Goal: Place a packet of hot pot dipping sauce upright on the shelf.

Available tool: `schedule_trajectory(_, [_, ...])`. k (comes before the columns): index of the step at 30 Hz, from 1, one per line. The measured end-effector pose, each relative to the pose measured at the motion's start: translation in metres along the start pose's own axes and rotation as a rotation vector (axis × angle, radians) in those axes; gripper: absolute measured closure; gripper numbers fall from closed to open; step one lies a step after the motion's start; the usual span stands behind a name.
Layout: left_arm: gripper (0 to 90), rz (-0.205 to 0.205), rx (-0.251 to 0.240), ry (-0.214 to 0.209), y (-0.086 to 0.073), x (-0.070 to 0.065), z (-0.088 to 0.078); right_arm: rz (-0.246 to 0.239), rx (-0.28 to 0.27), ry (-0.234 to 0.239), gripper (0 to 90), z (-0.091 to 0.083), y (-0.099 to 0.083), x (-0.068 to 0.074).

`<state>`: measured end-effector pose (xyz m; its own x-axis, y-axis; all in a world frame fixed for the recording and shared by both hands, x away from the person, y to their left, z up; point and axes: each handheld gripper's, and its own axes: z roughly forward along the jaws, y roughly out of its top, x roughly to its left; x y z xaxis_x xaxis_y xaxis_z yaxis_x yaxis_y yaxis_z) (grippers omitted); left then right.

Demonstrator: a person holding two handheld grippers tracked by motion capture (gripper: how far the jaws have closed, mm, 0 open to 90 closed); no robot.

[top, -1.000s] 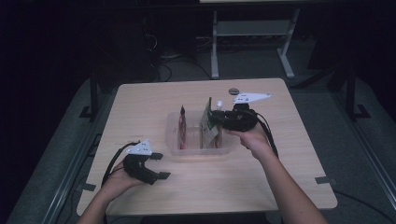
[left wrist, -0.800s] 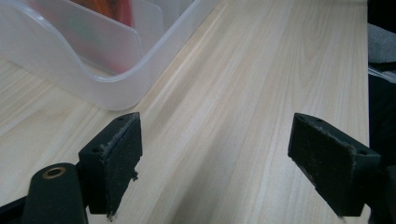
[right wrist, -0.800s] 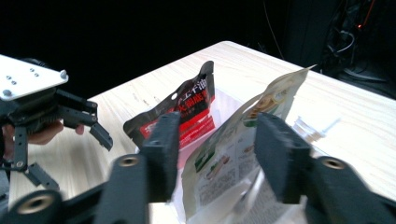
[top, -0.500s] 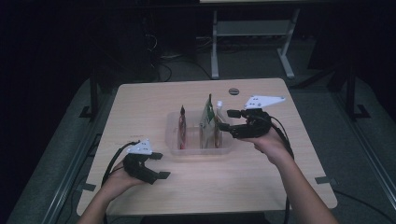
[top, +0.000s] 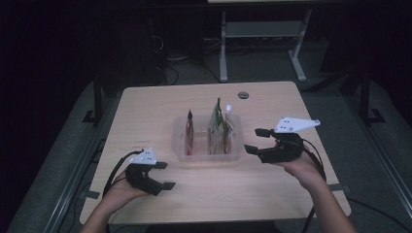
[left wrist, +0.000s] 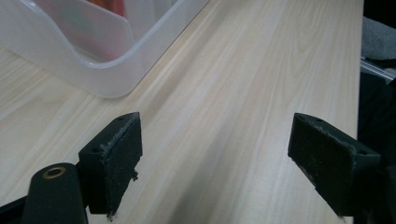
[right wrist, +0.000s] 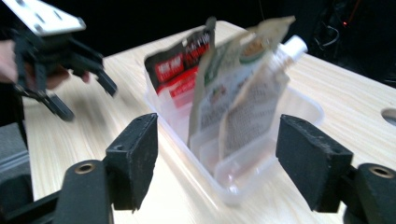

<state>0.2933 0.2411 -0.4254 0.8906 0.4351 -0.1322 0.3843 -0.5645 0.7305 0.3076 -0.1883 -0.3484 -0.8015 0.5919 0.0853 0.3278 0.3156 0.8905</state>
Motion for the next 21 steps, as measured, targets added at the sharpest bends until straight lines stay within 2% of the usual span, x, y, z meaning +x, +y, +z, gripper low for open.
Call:
schedule_trajectory(4, [17.4, -0.004, -0.013, 0.011, -0.004, -0.005, -0.007, -0.004, 0.008, -0.013, 27.4, -0.003, -0.011, 0.000])
schedule_trajectory(6, [17.3, -0.010, -0.018, 0.022, -0.008, -0.007, -0.011, 0.017, 0.033, -0.015, 27.1, -0.007, -0.026, 0.000])
schedule_trajectory(7, [17.4, -0.010, -0.018, 0.022, -0.008, -0.007, -0.011, 0.017, 0.033, -0.015, 27.1, -0.007, -0.026, 0.000])
schedule_trajectory(8, [17.3, -0.015, -0.020, 0.027, -0.012, -0.008, -0.013, 0.026, 0.044, -0.021, 26.9, -0.008, -0.036, -0.002])
schedule_trajectory(9, [17.3, -0.015, -0.020, 0.027, -0.012, -0.008, -0.013, 0.026, 0.044, -0.021, 26.9, -0.008, -0.036, -0.002])
schedule_trajectory(10, [17.3, -0.020, -0.014, 0.030, -0.016, -0.009, -0.015, 0.035, 0.056, -0.023, 26.5, -0.008, -0.045, -0.003])
schedule_trajectory(11, [17.3, -0.020, -0.014, 0.030, -0.016, -0.009, -0.015, 0.035, 0.056, -0.023, 26.5, -0.008, -0.045, -0.003])
schedule_trajectory(14, [17.3, -0.023, -0.003, 0.042, -0.025, -0.009, -0.016, 0.063, 0.073, -0.021, 26.5, -0.010, -0.063, -0.006])
schedule_trajectory(21, [17.3, -0.049, 0.013, 0.058, -0.040, -0.007, -0.019, 0.073, 0.125, -0.040, 25.8, -0.011, -0.085, -0.010])
